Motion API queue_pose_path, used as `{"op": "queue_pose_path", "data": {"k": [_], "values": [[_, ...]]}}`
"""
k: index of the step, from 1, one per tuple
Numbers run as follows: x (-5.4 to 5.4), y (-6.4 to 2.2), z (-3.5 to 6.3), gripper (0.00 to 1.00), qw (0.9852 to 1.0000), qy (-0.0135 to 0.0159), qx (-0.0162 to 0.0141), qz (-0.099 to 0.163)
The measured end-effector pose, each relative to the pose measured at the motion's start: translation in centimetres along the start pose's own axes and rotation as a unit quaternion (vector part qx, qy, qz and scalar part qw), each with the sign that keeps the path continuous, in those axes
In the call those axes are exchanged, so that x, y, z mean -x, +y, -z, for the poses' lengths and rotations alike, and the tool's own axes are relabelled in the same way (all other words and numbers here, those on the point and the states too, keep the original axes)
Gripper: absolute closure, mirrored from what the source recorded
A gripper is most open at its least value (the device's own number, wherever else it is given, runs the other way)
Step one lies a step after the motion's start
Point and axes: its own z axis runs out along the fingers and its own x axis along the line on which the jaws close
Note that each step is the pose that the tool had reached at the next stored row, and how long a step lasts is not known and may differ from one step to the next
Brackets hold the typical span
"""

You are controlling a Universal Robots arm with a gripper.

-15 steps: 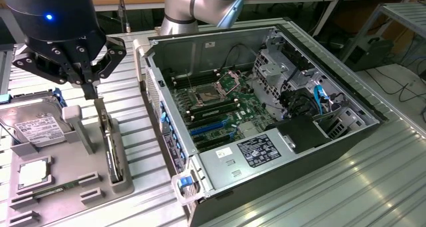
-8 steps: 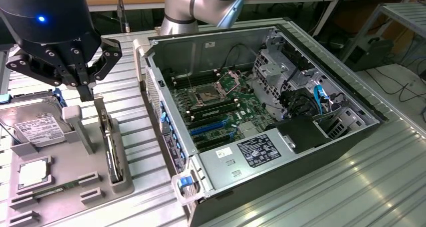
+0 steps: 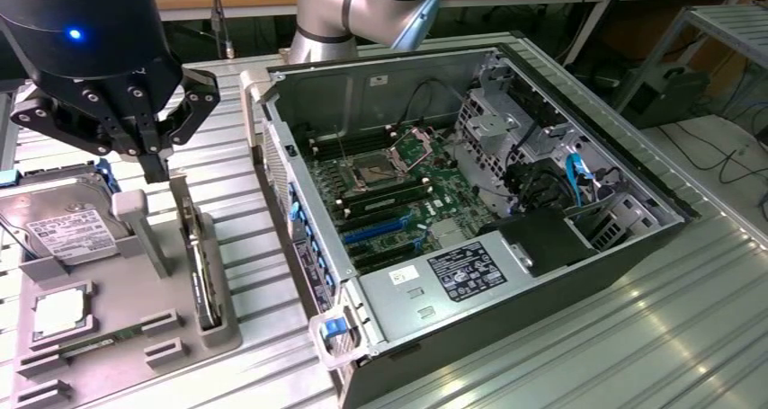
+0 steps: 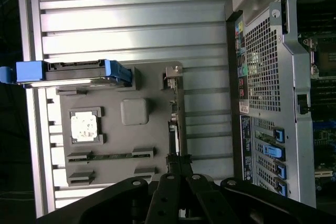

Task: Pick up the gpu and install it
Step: 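Pick up the gpu and move the gpu toward the slot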

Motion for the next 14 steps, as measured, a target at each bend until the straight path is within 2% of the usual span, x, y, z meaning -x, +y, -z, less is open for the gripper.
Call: {"op": "queue_pose_path", "data": {"k": [1, 2, 3, 4, 5, 8, 9, 11, 12, 13, 14], "values": [[0.00, 0.00, 0.00, 0.89, 1.0000, 0.0000, 0.0000, 0.000], [0.00, 0.00, 0.00, 0.83, 1.0000, 0.0000, 0.0000, 0.000], [0.00, 0.00, 0.00, 0.83, 1.0000, 0.0000, 0.0000, 0.000], [0.00, 0.00, 0.00, 0.76, 1.0000, 0.0000, 0.0000, 0.000], [0.00, 0.00, 0.00, 0.76, 1.0000, 0.0000, 0.0000, 0.000], [0.00, 0.00, 0.00, 0.58, 1.0000, 0.0000, 0.0000, 0.000], [0.00, 0.00, 0.00, 0.58, 1.0000, 0.0000, 0.0000, 0.000], [0.00, 0.00, 0.00, 0.46, 1.0000, 0.0000, 0.0000, 0.000], [0.00, 0.00, 0.00, 0.46, 1.0000, 0.0000, 0.0000, 0.000], [0.00, 0.00, 0.00, 0.34, 1.0000, 0.0000, 0.0000, 0.000], [0.00, 0.00, 0.00, 0.28, 1.0000, 0.0000, 0.0000, 0.000]]}}
